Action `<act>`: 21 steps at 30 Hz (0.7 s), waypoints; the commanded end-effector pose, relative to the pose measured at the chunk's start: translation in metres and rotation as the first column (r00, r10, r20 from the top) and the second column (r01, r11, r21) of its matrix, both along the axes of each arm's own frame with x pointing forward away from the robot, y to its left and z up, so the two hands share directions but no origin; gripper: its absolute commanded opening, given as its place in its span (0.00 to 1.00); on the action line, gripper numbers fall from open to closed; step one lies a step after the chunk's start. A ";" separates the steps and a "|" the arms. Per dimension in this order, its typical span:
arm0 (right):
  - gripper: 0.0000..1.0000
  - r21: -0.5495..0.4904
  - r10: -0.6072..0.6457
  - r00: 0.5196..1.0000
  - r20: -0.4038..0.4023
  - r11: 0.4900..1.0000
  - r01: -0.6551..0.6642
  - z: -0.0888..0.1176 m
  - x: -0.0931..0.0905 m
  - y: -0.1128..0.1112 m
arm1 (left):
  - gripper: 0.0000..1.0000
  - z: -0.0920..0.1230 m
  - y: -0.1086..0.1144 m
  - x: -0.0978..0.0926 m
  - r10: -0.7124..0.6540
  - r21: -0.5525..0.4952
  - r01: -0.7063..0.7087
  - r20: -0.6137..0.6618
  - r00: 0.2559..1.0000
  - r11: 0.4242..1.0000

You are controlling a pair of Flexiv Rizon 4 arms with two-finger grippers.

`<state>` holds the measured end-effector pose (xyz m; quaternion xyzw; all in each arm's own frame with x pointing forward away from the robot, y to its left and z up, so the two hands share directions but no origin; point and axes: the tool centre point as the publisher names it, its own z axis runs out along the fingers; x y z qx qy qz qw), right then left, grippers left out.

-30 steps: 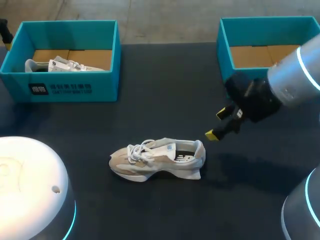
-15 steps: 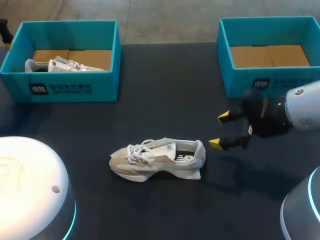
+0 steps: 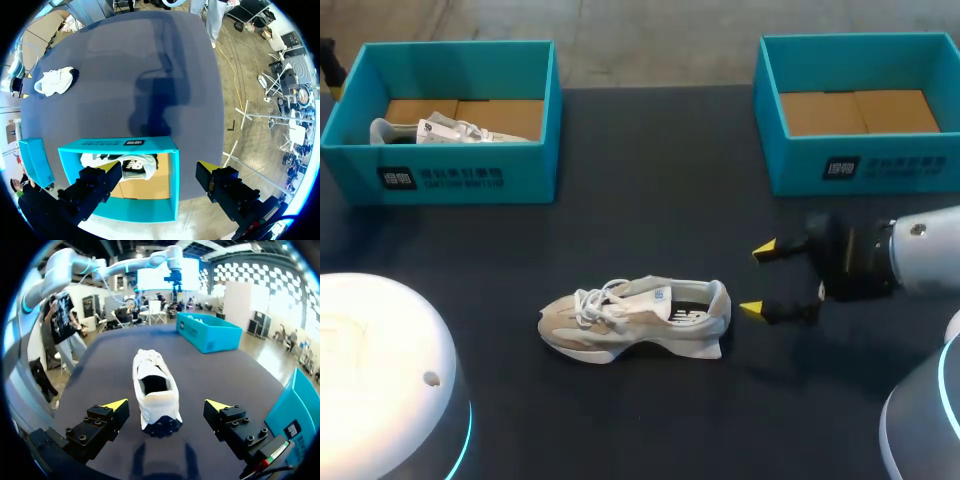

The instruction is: Take the shoe out of the shoebox, open the shoe tongue, remove and reinsert the insole, then place the shoe into the shoebox

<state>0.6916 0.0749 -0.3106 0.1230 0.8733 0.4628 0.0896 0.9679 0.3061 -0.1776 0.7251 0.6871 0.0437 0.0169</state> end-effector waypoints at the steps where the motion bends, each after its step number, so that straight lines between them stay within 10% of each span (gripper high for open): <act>1: 1.00 0.098 0.050 0.997 0.063 0.994 -0.056 -0.020 0.006 0.003 | 1.00 0.000 0.000 -0.001 0.000 0.003 0.000 0.003 1.000 1.000; 21: 1.00 0.127 0.024 0.997 0.073 0.991 -0.033 -0.044 0.009 -0.004 | 1.00 0.000 0.000 -0.001 0.000 0.003 0.000 0.003 1.000 1.000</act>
